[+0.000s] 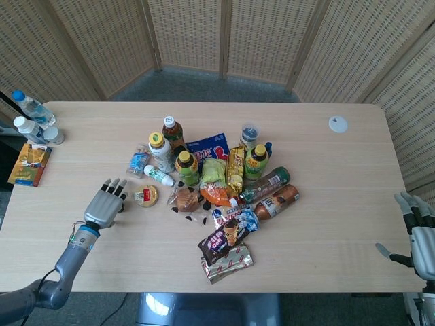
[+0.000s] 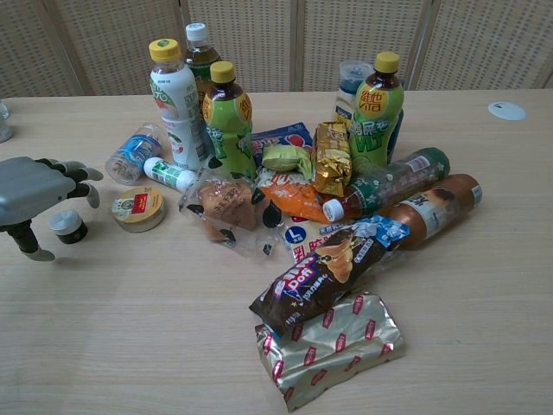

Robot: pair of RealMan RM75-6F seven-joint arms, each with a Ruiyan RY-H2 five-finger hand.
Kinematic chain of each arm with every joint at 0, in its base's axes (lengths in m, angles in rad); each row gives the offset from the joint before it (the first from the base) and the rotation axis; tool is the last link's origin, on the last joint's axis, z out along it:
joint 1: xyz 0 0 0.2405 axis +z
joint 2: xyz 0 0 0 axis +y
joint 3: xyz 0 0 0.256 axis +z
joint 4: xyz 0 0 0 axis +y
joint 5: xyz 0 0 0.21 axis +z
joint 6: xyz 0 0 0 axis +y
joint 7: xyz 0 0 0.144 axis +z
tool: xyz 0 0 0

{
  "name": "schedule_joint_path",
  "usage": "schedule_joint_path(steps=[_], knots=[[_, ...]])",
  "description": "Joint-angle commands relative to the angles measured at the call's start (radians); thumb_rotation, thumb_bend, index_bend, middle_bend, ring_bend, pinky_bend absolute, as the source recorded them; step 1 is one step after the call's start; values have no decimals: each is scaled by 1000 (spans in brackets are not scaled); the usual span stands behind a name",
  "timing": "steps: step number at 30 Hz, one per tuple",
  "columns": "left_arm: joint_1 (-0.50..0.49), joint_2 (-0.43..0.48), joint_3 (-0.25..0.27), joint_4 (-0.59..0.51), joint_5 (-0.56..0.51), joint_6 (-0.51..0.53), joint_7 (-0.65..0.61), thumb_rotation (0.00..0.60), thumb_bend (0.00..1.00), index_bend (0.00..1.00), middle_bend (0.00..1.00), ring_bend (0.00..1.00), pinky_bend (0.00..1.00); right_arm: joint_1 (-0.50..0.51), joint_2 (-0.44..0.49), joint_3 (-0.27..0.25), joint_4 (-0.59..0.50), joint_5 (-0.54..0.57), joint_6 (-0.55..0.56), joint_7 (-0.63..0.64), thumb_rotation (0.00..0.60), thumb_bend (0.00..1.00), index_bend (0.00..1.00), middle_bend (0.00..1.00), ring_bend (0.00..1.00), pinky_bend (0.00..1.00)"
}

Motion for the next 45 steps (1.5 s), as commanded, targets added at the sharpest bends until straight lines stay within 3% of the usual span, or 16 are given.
schedule_joint_path(steps=[1, 8, 11, 19, 29, 37, 45], knots=[[-1, -3, -5, 9, 4, 5, -12, 600, 0, 290, 76, 87, 204, 0, -1, 0, 1, 0, 0, -2, 585, 0, 0, 0, 0, 0], [0, -26, -8, 48, 9, 17, -5, 600, 0, 370, 264, 288, 380, 2, -5, -2, 3, 0, -5, -9, 587, 0, 0, 0, 0, 0], [1, -36, -5, 60, 10, 15, -2, 600, 0, 408, 283, 309, 409, 2, -6, -1, 3, 0, -4, -9, 587, 0, 0, 0, 0, 0], [5, -58, -2, 83, 24, 33, 12, 600, 0, 525, 451, 452, 436, 2, -4, 0, 4, 2, -4, -3, 586, 0, 0, 0, 0, 0], [16, -76, 7, 118, 45, 50, 14, 600, 0, 764, 642, 644, 571, 1, -4, 0, 5, 2, -3, -2, 583, 0, 0, 0, 0, 0], [19, -46, -4, 81, 75, 83, -5, 600, 0, 784, 665, 664, 581, 2, -4, 0, 5, 2, -4, -4, 588, 0, 0, 0, 0, 0], [15, 73, -46, -106, 97, 153, 17, 600, 0, 784, 664, 664, 581, 0, -2, -1, 0, -1, 0, -3, 588, 0, 0, 0, 0, 0]])
